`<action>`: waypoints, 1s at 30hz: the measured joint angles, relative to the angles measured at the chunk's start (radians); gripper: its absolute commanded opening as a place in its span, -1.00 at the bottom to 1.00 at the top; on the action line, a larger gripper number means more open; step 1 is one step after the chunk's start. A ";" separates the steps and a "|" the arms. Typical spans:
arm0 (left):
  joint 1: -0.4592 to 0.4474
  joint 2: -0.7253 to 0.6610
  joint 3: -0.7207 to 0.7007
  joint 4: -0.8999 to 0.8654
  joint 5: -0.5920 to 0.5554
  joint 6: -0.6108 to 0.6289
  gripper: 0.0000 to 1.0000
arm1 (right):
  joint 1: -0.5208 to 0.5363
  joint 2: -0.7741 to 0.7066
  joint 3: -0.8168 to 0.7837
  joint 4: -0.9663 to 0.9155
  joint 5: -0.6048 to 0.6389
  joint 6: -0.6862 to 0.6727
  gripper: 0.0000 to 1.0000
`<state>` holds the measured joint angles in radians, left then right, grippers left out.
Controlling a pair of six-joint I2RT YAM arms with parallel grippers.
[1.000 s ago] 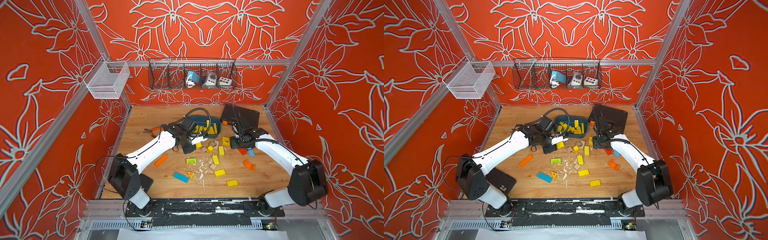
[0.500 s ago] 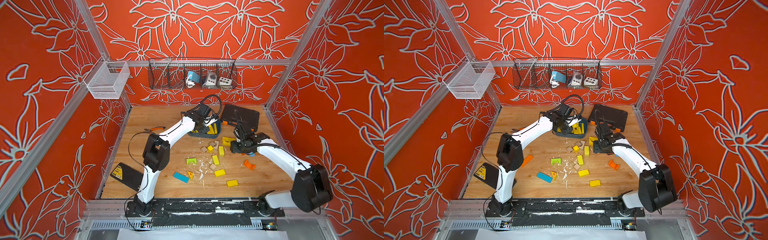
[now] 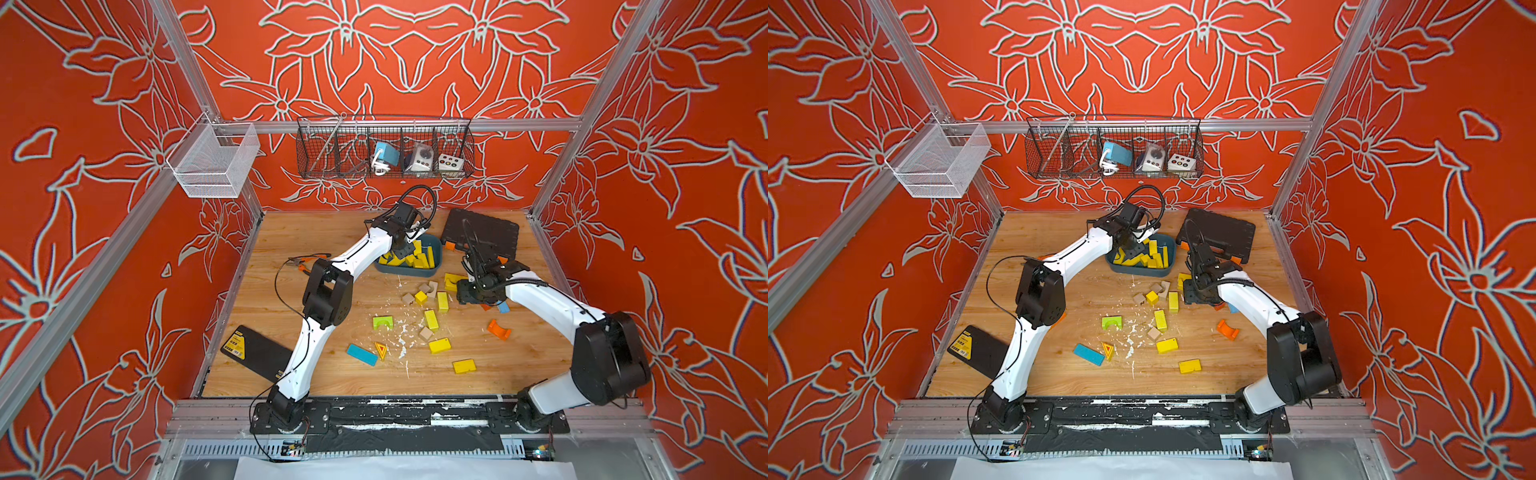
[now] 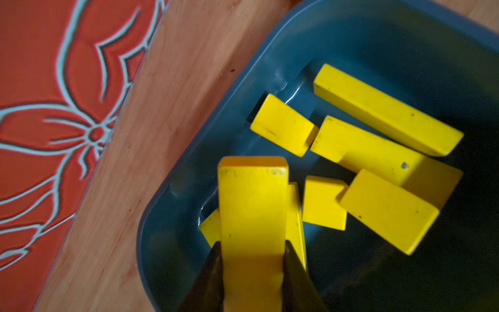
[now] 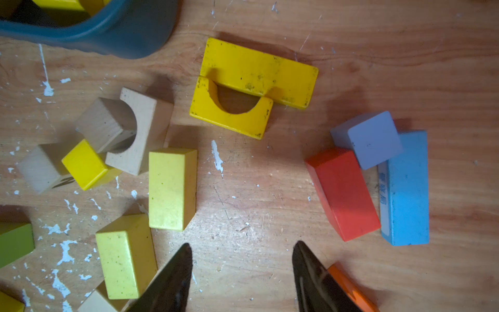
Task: Pick out the yellow building blocks
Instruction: Place the building block in the storage box.
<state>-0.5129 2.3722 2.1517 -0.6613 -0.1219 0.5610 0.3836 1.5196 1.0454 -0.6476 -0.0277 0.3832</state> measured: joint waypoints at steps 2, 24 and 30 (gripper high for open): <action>0.000 0.014 0.000 0.006 0.000 0.000 -0.48 | -0.002 0.024 0.022 0.003 0.000 -0.007 0.23; 0.003 -0.013 -0.056 0.017 -0.005 -0.028 0.44 | -0.096 0.343 0.302 0.064 -0.100 -0.093 0.20; 0.016 -0.152 -0.103 -0.023 0.051 -0.074 0.58 | -0.096 0.373 0.303 0.066 -0.143 -0.108 0.19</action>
<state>-0.4969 2.2204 2.0491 -0.6842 -0.0704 0.4873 0.2878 1.8923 1.3483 -0.5812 -0.1707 0.2752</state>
